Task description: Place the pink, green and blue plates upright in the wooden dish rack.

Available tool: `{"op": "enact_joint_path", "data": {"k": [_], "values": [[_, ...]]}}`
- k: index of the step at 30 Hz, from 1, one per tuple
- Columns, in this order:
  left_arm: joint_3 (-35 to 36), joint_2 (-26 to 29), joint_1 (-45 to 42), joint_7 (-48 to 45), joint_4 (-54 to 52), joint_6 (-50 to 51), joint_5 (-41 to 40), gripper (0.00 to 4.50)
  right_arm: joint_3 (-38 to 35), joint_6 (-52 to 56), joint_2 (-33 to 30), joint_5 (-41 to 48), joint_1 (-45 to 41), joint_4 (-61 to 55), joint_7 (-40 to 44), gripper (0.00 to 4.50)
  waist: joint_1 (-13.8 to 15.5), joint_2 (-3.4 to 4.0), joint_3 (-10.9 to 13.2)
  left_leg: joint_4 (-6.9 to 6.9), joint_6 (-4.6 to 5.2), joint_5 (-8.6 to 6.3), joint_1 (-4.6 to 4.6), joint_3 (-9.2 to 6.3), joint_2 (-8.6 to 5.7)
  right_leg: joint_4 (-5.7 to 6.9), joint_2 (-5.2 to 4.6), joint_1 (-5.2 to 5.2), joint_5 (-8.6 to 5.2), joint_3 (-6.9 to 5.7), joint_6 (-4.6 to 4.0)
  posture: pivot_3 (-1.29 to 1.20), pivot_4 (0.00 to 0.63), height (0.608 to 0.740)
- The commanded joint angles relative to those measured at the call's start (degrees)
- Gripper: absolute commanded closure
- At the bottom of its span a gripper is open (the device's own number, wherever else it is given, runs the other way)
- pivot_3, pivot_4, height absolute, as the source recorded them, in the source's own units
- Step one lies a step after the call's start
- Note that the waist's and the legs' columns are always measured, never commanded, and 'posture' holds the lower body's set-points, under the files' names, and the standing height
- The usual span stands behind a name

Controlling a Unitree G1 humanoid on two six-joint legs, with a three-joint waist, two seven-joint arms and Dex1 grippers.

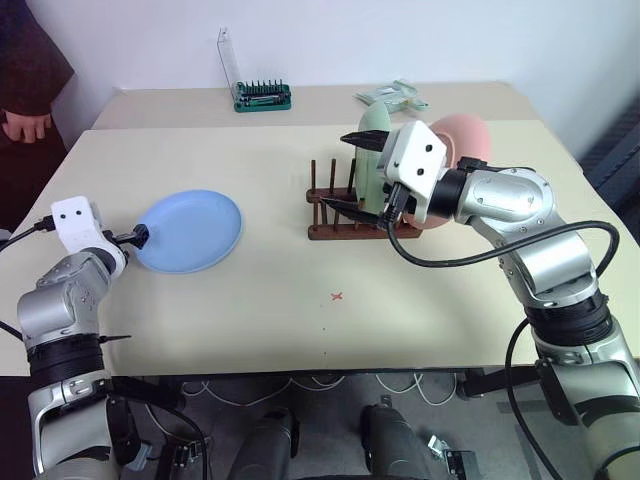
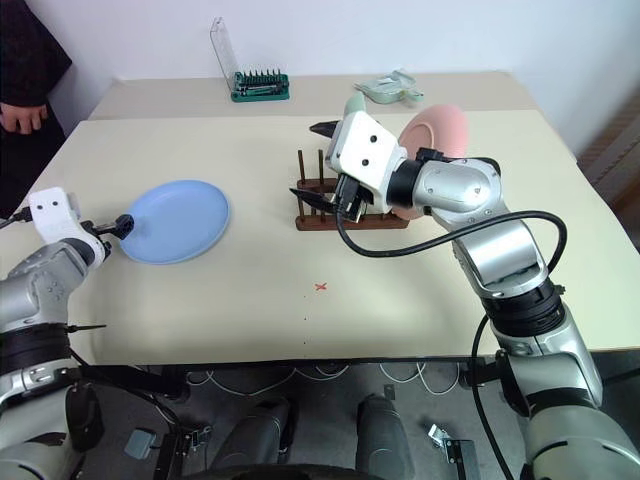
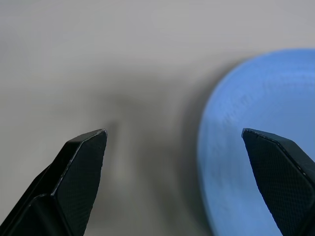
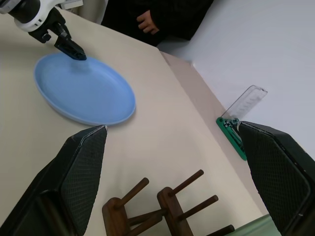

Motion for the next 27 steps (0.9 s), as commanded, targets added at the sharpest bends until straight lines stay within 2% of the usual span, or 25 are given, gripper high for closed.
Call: {"op": "enact_joint_path", "data": {"k": [1,6,7,8,10,13,16,19,22,27], "values": [[-1.0,0.5,-1.3,-0.6,-0.7,2.3,-0.5,0.85,-1.5,-0.5,0.4,-0.7,0.2,-2.8,-0.1,0.12,0.1,0.00,0.0,0.00,0.00,0.00,0.00,0.00,0.00,0.00,0.00,0.00,0.00,0.00,0.00,0.00,0.150,0.740],[-0.5,-0.3,-1.5,1.8,0.1,3.4,0.2,3.33,-1.4,-0.6,0.7,-1.6,0.7,-3.1,0.0,0.12,0.0,-0.02,0.0,0.00,0.00,0.00,0.00,0.00,0.00,0.00,0.00,0.00,0.00,0.00,0.00,0.00,0.150,0.740],[-0.4,-0.4,-1.5,1.9,0.0,3.2,0.2,3.95,-1.3,-0.7,0.7,-1.8,0.7,-3.1,0.1,0.12,0.0,-0.02,0.0,0.00,0.00,0.00,0.00,-0.01,0.00,0.01,0.00,0.00,0.00,0.00,0.00,0.00,0.150,0.740],[-0.5,-0.7,-1.5,2.1,-0.2,2.9,0.1,4.35,-1.2,-0.8,0.7,-2.0,0.8,-3.1,0.1,0.12,0.0,-0.01,0.0,0.00,-0.01,0.00,0.00,-0.01,0.00,0.01,0.00,0.00,0.00,0.00,0.00,0.00,0.150,0.740],[-0.4,-1.4,-1.7,2.2,-0.7,1.1,0.1,4.44,-1.1,-1.0,0.9,-2.4,0.7,-2.8,0.1,0.12,0.1,-0.01,0.0,0.00,-0.02,0.01,0.02,-0.01,0.00,0.01,0.00,0.02,0.00,0.00,0.00,0.00,0.150,0.740],[1.8,-5.1,-4.5,3.7,-3.9,-12.7,-0.4,4.44,0.1,-3.4,0.5,-5.1,0.8,-1.7,0.4,0.12,0.3,-0.04,0.0,0.01,-0.02,0.01,0.02,0.00,-0.01,-0.01,-0.01,0.04,0.00,0.00,-0.01,0.00,0.150,0.740],[3.1,-8.9,-8.8,7.1,-8.0,-23.2,-0.6,4.44,2.2,-7.8,0.8,-8.9,0.6,0.2,0.6,0.12,0.5,-0.47,0.1,0.05,-0.14,0.08,-0.05,-0.08,-0.01,-0.04,-0.02,0.04,0.02,-0.07,-0.03,0.00,0.150,0.740],[0.3,-10.2,-9.7,5.5,-12.2,-27.5,-0.2,4.44,4.3,-11.9,2.1,-12.7,-0.4,2.4,-0.2,0.12,0.2,-0.60,0.0,0.05,-0.39,0.22,-0.12,-0.08,-0.01,-0.13,-0.02,0.02,0.04,-0.09,-0.05,0.00,0.150,0.740],[-3.4,-12.5,-10.7,5.4,-17.5,-29.7,0.0,4.44,9.2,-21.0,4.7,-23.3,-4.0,9.5,-5.2,0.12,-0.2,-0.56,0.0,0.00,-0.41,0.23,-0.03,0.11,-0.01,-0.16,-0.06,0.02,0.05,-0.03,-0.04,0.00,0.150,0.740],[-7.6,-16.0,-12.6,7.4,-22.3,-31.2,0.9,4.44,12.2,-29.7,9.0,-33.2,-8.8,18.1,-12.0,0.12,-0.1,-0.58,0.0,0.01,-0.43,0.25,-0.02,0.07,0.00,-0.09,-0.02,0.00,0.05,-0.03,-0.04,0.00,0.150,0.740]]}}
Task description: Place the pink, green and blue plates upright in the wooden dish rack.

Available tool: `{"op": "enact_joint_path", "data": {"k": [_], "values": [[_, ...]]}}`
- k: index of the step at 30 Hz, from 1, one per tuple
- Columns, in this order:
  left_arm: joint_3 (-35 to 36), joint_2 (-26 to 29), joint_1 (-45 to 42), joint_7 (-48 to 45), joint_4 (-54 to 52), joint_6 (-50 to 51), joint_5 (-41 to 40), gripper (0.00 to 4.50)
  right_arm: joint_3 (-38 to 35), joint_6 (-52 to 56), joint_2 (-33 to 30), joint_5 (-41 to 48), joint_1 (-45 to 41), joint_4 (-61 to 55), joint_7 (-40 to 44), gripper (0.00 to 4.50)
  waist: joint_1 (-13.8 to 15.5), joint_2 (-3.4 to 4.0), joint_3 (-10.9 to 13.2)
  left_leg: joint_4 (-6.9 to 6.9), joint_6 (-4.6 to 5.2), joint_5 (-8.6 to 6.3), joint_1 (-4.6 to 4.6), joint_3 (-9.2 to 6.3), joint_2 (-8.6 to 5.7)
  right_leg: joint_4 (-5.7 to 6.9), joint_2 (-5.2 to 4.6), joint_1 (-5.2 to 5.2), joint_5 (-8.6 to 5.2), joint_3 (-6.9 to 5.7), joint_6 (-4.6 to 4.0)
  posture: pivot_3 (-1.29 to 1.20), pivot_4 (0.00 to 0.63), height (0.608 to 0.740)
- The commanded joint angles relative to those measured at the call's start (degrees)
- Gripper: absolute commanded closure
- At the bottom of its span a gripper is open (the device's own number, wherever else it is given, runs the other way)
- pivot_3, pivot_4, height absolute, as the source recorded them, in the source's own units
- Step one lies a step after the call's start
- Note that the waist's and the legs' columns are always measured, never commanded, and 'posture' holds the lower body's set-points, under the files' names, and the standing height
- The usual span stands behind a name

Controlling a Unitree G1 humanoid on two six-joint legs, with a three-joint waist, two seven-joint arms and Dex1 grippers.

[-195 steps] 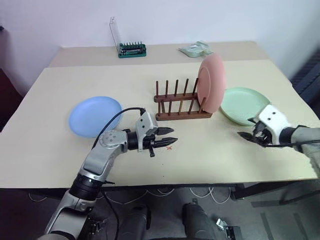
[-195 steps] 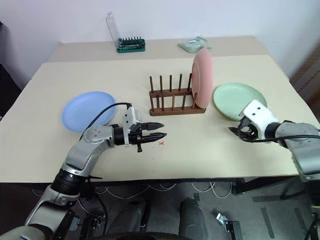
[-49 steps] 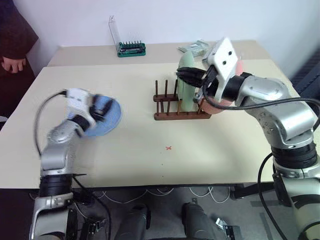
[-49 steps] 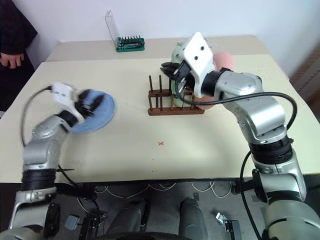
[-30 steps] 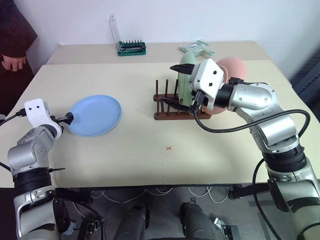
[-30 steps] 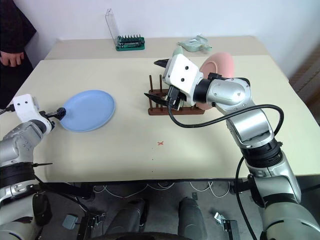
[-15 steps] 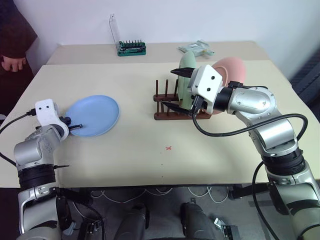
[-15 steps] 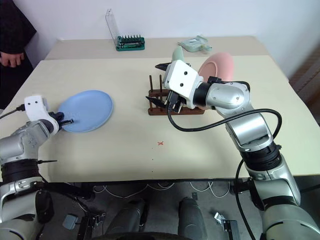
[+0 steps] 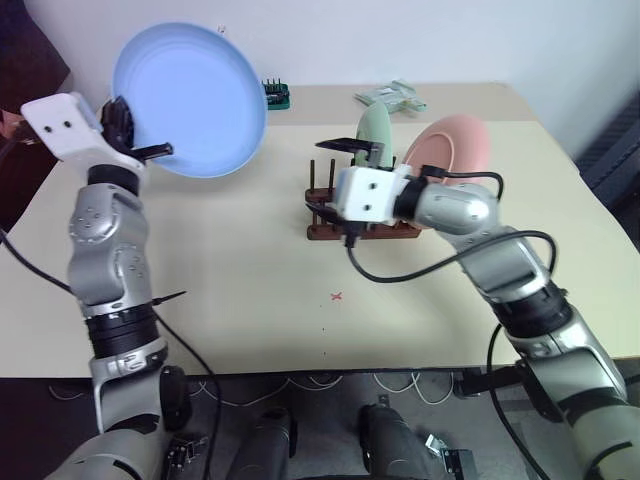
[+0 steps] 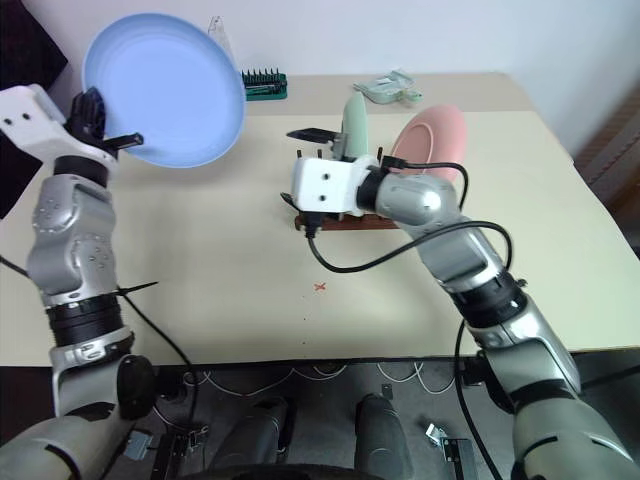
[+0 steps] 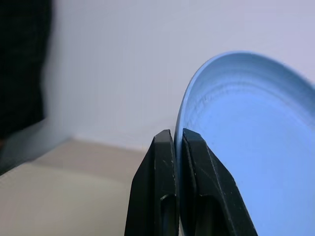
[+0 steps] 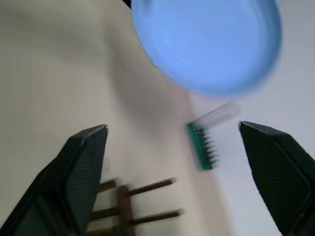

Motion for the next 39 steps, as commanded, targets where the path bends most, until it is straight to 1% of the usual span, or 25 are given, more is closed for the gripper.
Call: {"op": "enact_joint_path", "data": {"k": [1,4,7,12,15,18,21,22,25,26,28,29,33,36,37,39], "values": [[-1.9,-1.8,-2.4,2.1,-5.7,-1.6,0.2,4.44,1.1,-6.7,1.7,-7.3,-3.8,4.1,-5.2,0.12,0.1,-0.01,0.0,0.01,0.00,0.00,-0.01,-0.01,0.00,-0.01,0.00,0.01,0.00,0.00,0.00,0.00,0.150,0.740],[-4.7,-3.5,-1.5,2.4,-8.8,-1.0,0.8,4.44,1.7,-10.3,3.1,-10.9,-4.5,7.8,-8.3,0.12,0.1,-0.02,0.0,0.01,-0.01,0.01,-0.01,-0.01,-0.01,-0.04,0.01,0.02,0.00,0.00,0.00,0.00,0.150,0.740],[-4.7,-4.7,-1.1,3.1,-10.3,-0.1,-0.3,4.44,1.2,-11.9,4.2,-12.2,-4.8,9.6,-9.7,0.12,0.1,-0.01,0.0,0.00,-0.02,0.01,-0.01,-0.02,0.00,-0.03,0.02,0.01,0.00,0.00,0.00,0.00,0.150,0.740],[-5.5,-6.4,0.3,4.4,-14.9,3.2,-1.5,4.44,2.6,-15.8,5.1,-18.0,-5.9,13.8,-13.4,0.12,-0.1,-0.01,0.0,-0.01,-0.02,0.02,0.00,-0.04,0.02,-0.02,0.08,0.01,0.00,0.01,-0.01,0.00,0.150,0.740],[-5.6,-6.9,1.5,4.9,-17.2,4.9,-2.1,4.44,2.3,-16.5,5.9,-19.6,-6.5,15.7,-14.8,0.12,0.0,-0.01,0.0,-0.01,-0.03,0.02,-0.01,-0.04,0.02,-0.02,0.08,0.01,0.00,0.02,-0.01,0.00,0.150,0.740],[-5.4,-7.1,3.0,5.0,-19.5,6.5,-3.5,4.50,1.8,-16.9,6.5,-19.9,-6.1,16.0,-15.1,0.96,0.0,-0.01,0.0,-0.01,-0.04,0.03,-0.01,-0.05,0.02,-0.02,0.09,0.02,0.00,0.02,-0.01,0.00,0.150,0.740],[-5.4,-6.9,3.9,5.2,-19.9,7.2,-3.4,4.50,1.7,-17.2,6.9,-20.3,-5.7,15.6,-15.6,2.39,0.0,-0.01,0.0,-0.01,-0.05,0.03,-0.01,-0.05,0.02,-0.02,0.10,0.02,0.00,0.02,-0.02,0.00,0.150,0.740],[-5.4,-6.8,4.0,5.3,-19.8,7.4,-3.3,4.50,1.6,-17.4,7.0,-20.3,-5.5,15.4,-15.6,2.95,0.0,-0.01,0.0,-0.01,-0.05,0.03,-0.01,-0.06,0.02,-0.01,0.11,0.02,0.00,0.02,-0.02,0.00,0.150,0.740],[-4.1,-7.6,4.3,6.3,-19.5,8.4,-4.6,4.50,1.9,-17.6,7.2,-20.7,-4.7,14.2,-15.1,4.44,0.0,-0.01,0.0,0.00,-0.05,0.03,-0.01,-0.07,0.02,-0.02,0.11,0.04,0.00,0.02,-0.02,0.00,0.150,0.740],[-3.7,-7.7,4.3,6.6,-19.5,8.7,-5.2,4.50,2.0,-17.6,7.3,-21.0,-4.4,13.8,-14.9,4.48,0.0,-0.01,0.0,-0.01,-0.05,0.03,-0.01,-0.07,0.02,-0.03,0.11,0.04,0.00,0.02,-0.02,0.00,0.150,0.740],[-0.9,-9.5,3.7,8.6,-18.5,8.5,-8.2,3.82,2.4,-17.6,7.3,-21.4,-3.0,12.6,-14.1,4.50,0.0,-0.01,0.0,-0.01,-0.05,0.03,-0.01,-0.08,0.03,-0.02,0.12,0.03,0.00,0.02,-0.02,0.00,0.150,0.740],[0.2,-10.1,3.4,9.4,-18.2,8.5,-9.2,3.57,2.4,-17.6,7.3,-21.5,-2.6,12.2,-13.8,4.50,0.1,-0.01,0.0,-0.01,-0.05,0.03,0.00,-0.08,0.03,-0.02,0.12,0.04,0.00,0.02,-0.02,0.00,0.150,0.740],[4.5,-10.7,1.7,12.7,-16.5,8.0,-12.5,1.56,1.9,-17.1,7.5,-22.0,-2.0,11.3,-13.5,4.50,0.0,-0.01,0.0,0.00,-0.08,0.05,0.00,-0.09,0.04,-0.01,0.13,0.03,0.00,0.02,-0.03,0.00,0.150,0.740],[9.0,-9.5,-0.3,15.1,-14.3,5.7,-14.6,0.14,1.6,-16.9,7.7,-22.2,-2.0,11.3,-13.6,4.50,0.0,-0.01,0.0,0.01,-0.08,0.05,0.00,-0.09,0.04,-0.02,0.13,0.04,0.00,0.02,-0.03,0.00,0.150,0.740],[10.0,-8.6,-0.8,15.7,-13.6,4.8,-13.9,0.06,1.6,-17.2,7.7,-22.2,-2.1,11.1,-13.6,4.50,-0.1,-0.01,0.0,0.00,-0.08,0.05,0.01,-0.09,0.04,-0.02,0.14,0.04,0.00,0.02,-0.03,0.00,0.150,0.740],[11.8,-4.6,-0.3,15.8,-11.0,3.8,-11.3,0.06,0.7,-17.3,8.4,-20.7,-2.4,10.6,-13.8,4.50,-0.1,-0.01,0.0,-0.02,-0.08,0.05,0.01,-0.09,0.05,-0.02,0.14,0.03,0.00,0.02,-0.03,0.00,0.150,0.740]]}}
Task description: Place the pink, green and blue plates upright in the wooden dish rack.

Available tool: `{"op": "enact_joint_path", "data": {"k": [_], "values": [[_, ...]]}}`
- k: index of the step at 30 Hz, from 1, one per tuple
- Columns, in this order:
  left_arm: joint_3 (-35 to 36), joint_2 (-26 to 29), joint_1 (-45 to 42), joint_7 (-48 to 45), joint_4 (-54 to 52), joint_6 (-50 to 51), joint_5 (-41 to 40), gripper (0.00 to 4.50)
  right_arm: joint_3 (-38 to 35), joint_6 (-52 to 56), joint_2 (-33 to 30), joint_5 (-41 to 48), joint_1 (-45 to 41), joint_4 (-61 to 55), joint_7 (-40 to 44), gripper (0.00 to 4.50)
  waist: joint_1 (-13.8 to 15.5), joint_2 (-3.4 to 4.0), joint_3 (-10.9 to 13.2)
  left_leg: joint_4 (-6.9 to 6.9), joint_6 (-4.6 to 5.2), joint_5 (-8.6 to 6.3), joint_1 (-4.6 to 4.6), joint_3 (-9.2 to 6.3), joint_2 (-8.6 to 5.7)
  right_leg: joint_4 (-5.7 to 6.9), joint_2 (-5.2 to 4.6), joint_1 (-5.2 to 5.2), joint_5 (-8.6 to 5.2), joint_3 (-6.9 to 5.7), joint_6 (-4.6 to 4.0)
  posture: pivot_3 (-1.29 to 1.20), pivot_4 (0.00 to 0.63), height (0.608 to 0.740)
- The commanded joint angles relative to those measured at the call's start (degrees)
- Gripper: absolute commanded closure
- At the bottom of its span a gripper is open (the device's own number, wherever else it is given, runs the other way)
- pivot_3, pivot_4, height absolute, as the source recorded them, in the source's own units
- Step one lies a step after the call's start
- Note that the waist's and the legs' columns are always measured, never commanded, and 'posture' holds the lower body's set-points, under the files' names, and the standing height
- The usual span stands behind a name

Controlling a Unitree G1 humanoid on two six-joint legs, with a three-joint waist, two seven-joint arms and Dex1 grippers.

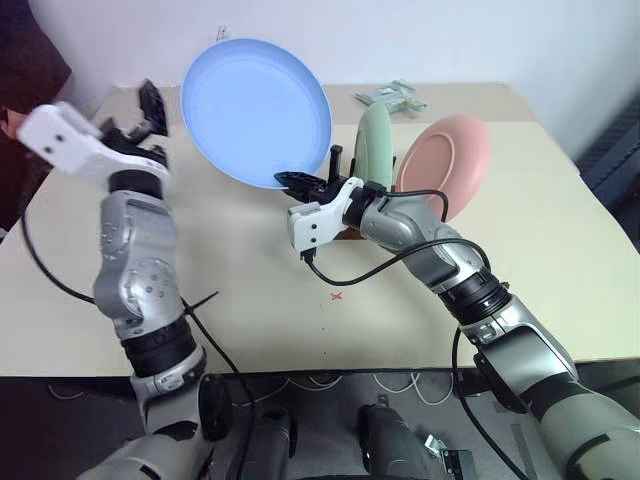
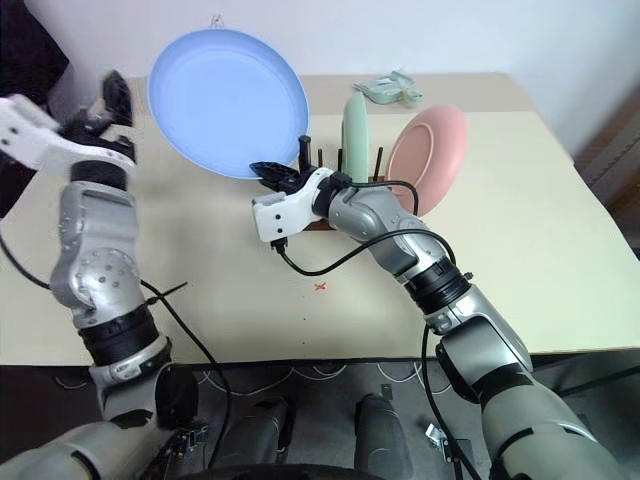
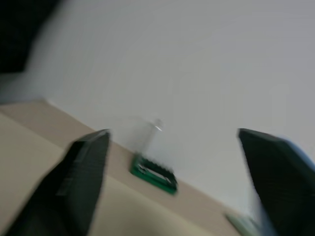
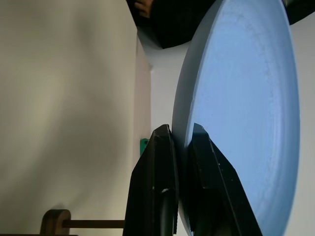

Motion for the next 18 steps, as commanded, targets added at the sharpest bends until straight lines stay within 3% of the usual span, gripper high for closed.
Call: {"op": "enact_joint_path", "data": {"k": [1,3,7,10,13,18], "values": [[2.9,6.7,0.9,-0.9,2.7,-3.0,3.4,0.06,-3.2,0.2,2.0,3.4,-1.3,-3.4,-0.9,4.50,-0.1,0.00,0.0,0.00,-0.01,0.00,0.00,0.00,0.01,0.01,0.01,-0.01,0.00,0.00,0.00,0.00,0.150,0.740],[3.3,10.5,4.0,-4.9,5.2,-2.7,3.2,0.06,-5.1,1.6,4.6,9.0,-0.6,-4.2,0.4,4.50,-0.4,0.01,0.0,-0.03,-0.02,0.01,0.00,0.01,0.02,0.01,0.03,-0.02,0.00,0.02,-0.01,0.00,0.150,0.740],[-4.6,17.3,14.2,-15.7,6.3,-2.5,7.9,0.06,-8.2,7.5,9.9,19.8,1.3,-8.4,4.4,4.50,-0.7,0.03,0.0,-0.08,-0.02,0.01,0.03,-0.03,0.03,0.02,0.05,-0.01,0.00,0.02,-0.02,0.00,0.150,0.740],[-9.7,18.7,20.5,-24.0,4.3,-2.1,7.1,0.06,-10.9,16.1,13.8,28.6,3.0,-13.0,7.4,4.50,-0.4,0.03,0.0,-0.05,0.00,0.00,0.02,-0.12,0.02,-0.01,0.05,0.05,0.02,-0.01,-0.05,0.00,0.150,0.740],[-19.3,21.3,27.3,-33.1,0.3,-4.5,10.3,0.06,-15.2,28.1,17.5,38.9,5.3,-18.5,8.4,4.50,-0.4,0.04,0.0,-0.07,0.07,-0.04,0.02,-0.16,0.06,0.03,0.09,0.01,0.05,-0.01,-0.10,0.00,0.150,0.740],[-23.8,19.5,30.5,-38.4,-3.9,-3.0,7.1,0.06,-20.3,42.9,21.1,48.8,7.0,-23.2,5.6,4.50,0.0,0.16,0.0,-0.29,0.13,-0.08,0.03,-0.17,0.15,0.09,0.14,-0.16,0.12,0.01,-0.23,0.00,0.150,0.740]]}}
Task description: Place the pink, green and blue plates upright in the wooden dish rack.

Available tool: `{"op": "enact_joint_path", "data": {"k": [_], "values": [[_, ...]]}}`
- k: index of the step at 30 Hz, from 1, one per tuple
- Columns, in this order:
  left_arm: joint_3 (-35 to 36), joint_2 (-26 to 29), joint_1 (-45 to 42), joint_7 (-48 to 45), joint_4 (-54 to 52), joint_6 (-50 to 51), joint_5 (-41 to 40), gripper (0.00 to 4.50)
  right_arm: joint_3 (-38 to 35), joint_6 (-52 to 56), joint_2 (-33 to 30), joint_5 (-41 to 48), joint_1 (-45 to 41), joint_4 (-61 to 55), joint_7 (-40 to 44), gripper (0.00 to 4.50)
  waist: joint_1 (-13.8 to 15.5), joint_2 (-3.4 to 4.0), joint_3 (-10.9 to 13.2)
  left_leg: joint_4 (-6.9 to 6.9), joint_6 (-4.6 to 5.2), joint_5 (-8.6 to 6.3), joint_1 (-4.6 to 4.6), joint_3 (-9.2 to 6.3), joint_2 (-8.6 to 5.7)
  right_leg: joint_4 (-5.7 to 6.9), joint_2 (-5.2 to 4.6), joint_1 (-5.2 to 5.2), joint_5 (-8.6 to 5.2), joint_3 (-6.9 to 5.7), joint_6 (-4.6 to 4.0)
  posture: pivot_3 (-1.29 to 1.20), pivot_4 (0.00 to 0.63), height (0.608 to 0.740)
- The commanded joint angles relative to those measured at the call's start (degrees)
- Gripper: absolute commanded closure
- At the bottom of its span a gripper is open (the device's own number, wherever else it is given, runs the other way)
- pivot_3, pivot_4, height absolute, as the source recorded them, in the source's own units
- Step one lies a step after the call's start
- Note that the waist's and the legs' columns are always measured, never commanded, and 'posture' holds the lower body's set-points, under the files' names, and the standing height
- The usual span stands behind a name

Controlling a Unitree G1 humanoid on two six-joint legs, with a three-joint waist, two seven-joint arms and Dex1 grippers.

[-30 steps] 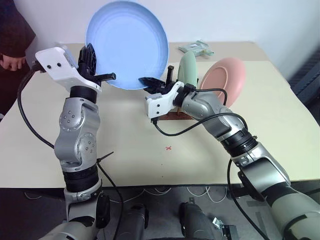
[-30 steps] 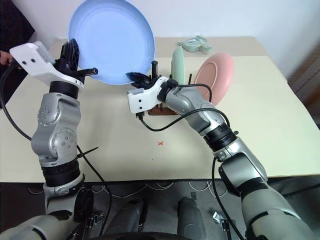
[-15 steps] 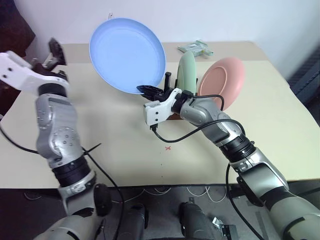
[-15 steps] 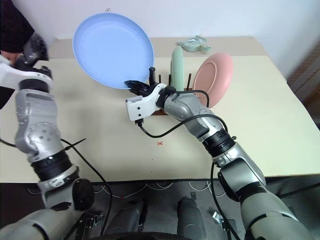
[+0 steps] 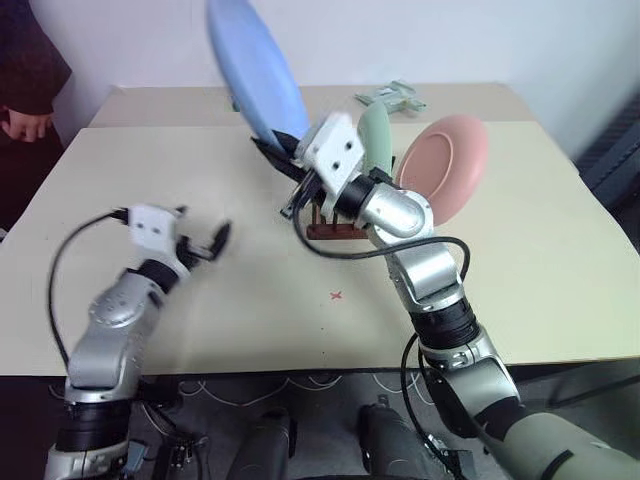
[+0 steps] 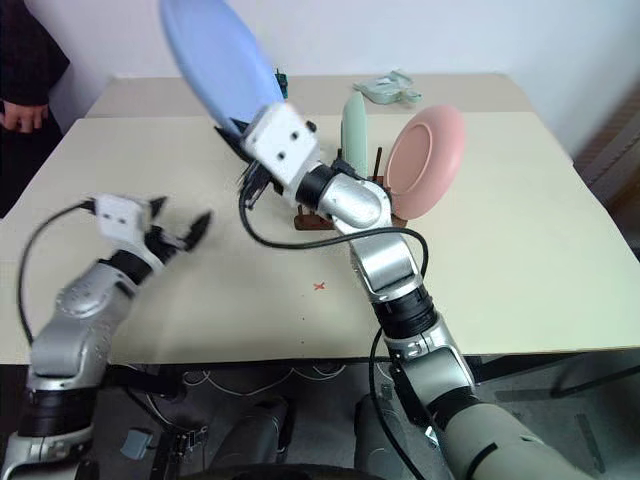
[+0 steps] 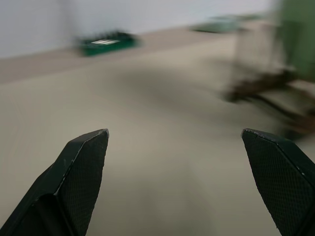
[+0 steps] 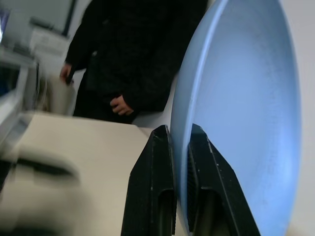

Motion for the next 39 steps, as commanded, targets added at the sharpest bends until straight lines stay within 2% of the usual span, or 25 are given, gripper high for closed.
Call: {"op": "enact_joint_path", "data": {"k": [1,7,16,37,39], "values": [[-1.8,-0.2,0.9,-3.7,-4.8,0.8,-2.2,0.06,-4.3,9.9,3.1,8.1,0.4,-5.5,-3.2,4.50,-0.1,0.02,0.0,-0.05,-0.03,0.02,0.00,0.02,0.07,0.02,0.05,-0.04,0.02,0.00,-0.03,0.00,0.150,0.740],[-3.6,0.3,1.9,-6.6,-5.2,1.8,-1.5,0.06,-8.5,18.1,5.4,14.2,0.6,-7.5,-8.4,4.50,-0.1,0.12,0.0,-0.51,-0.30,0.18,0.00,0.19,0.61,0.08,0.49,-0.44,0.14,0.04,-0.33,0.00,0.150,0.740],[-3.0,-0.5,1.3,-6.7,-4.6,1.3,-0.5,0.06,-13.5,24.9,6.9,20.6,0.7,-6.3,-15.2,4.50,-0.1,0.16,0.0,-0.53,-0.32,0.19,-0.01,0.28,0.65,0.15,0.50,-0.52,0.13,0.04,-0.38,0.00,0.150,0.740],[-3.3,-1.8,1.1,-6.8,-3.4,0.2,1.5,0.06,-15.8,33.0,6.9,25.5,1.6,-3.8,-23.0,4.50,-0.1,0.18,0.0,-0.54,-0.32,0.20,-0.01,0.31,0.66,0.16,0.50,-0.55,0.14,0.04,-0.38,0.00,0.150,0.740],[-3.4,-1.9,0.9,-6.8,-3.3,0.2,1.6,0.00,-15.8,33.2,6.8,25.7,1.6,-3.8,-23.2,3.74,-0.1,0.18,0.0,-0.54,-0.32,0.20,-0.01,0.31,0.66,0.16,0.50,-0.55,0.14,0.04,-0.38,0.00,0.150,0.740]]}}
